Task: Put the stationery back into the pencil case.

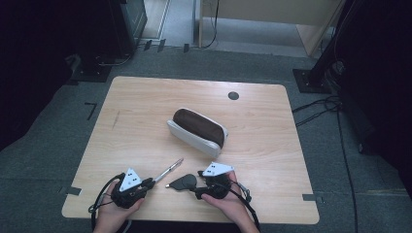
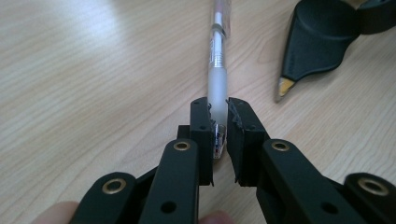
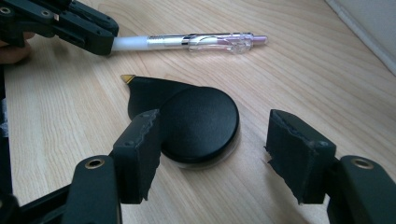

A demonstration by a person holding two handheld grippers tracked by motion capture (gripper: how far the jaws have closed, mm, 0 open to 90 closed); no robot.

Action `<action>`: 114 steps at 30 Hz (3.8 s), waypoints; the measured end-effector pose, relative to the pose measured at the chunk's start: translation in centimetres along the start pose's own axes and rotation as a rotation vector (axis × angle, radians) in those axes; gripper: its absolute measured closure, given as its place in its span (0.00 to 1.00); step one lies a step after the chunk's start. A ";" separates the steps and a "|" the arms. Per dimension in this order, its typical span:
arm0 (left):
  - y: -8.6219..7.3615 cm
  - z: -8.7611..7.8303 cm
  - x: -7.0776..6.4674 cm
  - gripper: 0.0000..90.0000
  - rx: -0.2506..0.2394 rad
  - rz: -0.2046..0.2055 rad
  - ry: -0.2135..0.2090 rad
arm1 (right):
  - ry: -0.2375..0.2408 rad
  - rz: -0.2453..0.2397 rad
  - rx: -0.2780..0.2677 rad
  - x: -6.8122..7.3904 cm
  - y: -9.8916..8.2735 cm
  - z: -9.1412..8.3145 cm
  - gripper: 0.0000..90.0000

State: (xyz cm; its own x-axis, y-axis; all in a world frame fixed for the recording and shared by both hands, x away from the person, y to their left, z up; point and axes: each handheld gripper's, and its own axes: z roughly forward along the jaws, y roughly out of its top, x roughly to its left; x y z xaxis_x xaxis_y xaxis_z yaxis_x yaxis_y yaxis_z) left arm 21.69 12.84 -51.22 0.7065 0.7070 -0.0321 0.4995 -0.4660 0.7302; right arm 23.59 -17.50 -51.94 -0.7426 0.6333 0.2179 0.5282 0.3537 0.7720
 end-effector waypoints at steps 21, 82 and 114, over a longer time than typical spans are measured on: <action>1.7 1.8 -0.5 0.74 0.037 0.003 0.026 | -0.017 0.006 -0.017 -0.8 -0.1 -0.8 0.39; 3.8 -1.4 -3.3 0.91 -0.341 0.074 -0.002 | 0.154 0.370 -0.256 -0.6 6.3 -1.3 0.46; 2.8 -1.1 0.2 0.41 -0.253 -0.059 -0.070 | 0.134 0.340 -0.473 -2.5 10.1 -7.2 0.89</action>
State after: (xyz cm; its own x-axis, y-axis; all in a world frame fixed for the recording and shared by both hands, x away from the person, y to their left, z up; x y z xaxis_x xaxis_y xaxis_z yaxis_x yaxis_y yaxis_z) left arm 22.67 12.29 -48.45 0.7172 0.6864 -0.1206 0.4058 -0.2706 0.8730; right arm 27.77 -20.46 -40.32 -0.6259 0.5538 0.5491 0.5276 -0.2177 0.8211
